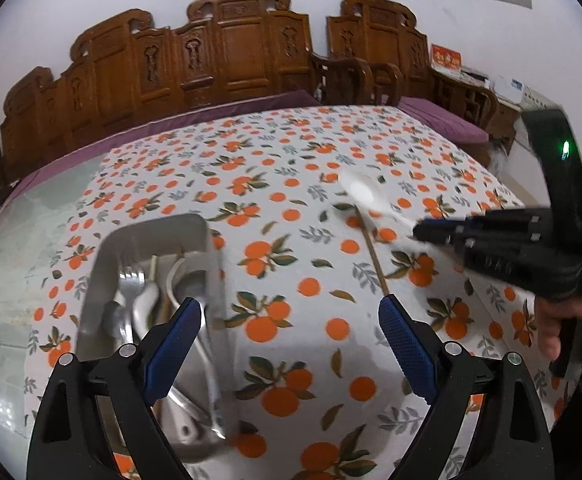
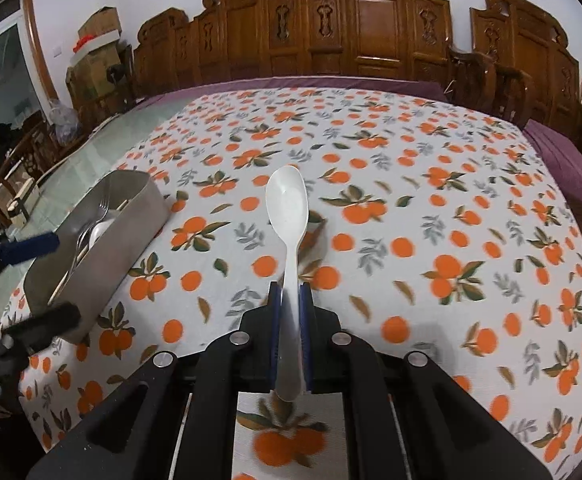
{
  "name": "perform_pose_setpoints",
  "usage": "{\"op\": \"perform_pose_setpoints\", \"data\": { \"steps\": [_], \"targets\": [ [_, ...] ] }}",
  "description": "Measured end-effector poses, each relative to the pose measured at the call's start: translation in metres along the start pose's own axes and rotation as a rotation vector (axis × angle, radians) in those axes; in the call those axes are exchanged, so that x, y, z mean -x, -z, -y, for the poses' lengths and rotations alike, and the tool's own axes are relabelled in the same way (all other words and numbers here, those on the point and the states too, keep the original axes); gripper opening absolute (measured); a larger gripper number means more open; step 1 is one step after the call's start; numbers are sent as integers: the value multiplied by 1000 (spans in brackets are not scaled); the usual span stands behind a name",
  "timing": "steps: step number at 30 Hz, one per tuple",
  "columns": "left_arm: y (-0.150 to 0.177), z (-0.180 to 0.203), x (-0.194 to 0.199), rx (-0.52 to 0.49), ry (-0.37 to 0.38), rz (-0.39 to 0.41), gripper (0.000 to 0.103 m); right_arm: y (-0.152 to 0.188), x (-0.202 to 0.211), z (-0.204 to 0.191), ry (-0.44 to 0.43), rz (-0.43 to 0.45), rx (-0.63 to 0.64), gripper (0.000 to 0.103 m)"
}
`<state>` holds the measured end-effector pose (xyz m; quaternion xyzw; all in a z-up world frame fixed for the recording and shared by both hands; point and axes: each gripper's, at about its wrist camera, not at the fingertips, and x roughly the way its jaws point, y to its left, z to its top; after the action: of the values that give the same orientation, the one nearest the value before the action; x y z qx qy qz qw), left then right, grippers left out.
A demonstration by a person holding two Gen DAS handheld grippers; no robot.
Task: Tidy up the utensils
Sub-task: 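Grasp the wooden chopstick with the left gripper while the right holds the white spoon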
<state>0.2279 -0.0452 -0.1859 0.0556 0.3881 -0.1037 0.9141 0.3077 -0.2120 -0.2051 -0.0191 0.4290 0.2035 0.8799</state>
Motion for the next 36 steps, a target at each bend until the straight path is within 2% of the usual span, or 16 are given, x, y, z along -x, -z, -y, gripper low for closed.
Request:
{"op": "perform_pose_setpoints", "data": {
  "steps": [10, 16, 21, 24, 29, 36],
  "targets": [
    [9, 29, -17, -52, 11, -44, 87, -1, -1, 31, 54, -9, -10, 11],
    [11, 35, -27, -59, 15, -61, 87, 8, -18, 34, 107, -76, 42, 11],
    [6, 38, -35, -60, 20, -68, 87, 17, -31, 39, 104, -142, 52, 11],
    [0, 40, -41, -59, 32, -69, 87, 18, -33, 42, 94, -149, 47, 12],
    [-7, 49, -54, -63, 65, -84, 73, 16, -34, 44, 98, -148, 47, 12],
    [2, 65, -69, -101, 111, -127, 45, 5, -47, 41, 102, -124, 69, 31]
  ]
}}
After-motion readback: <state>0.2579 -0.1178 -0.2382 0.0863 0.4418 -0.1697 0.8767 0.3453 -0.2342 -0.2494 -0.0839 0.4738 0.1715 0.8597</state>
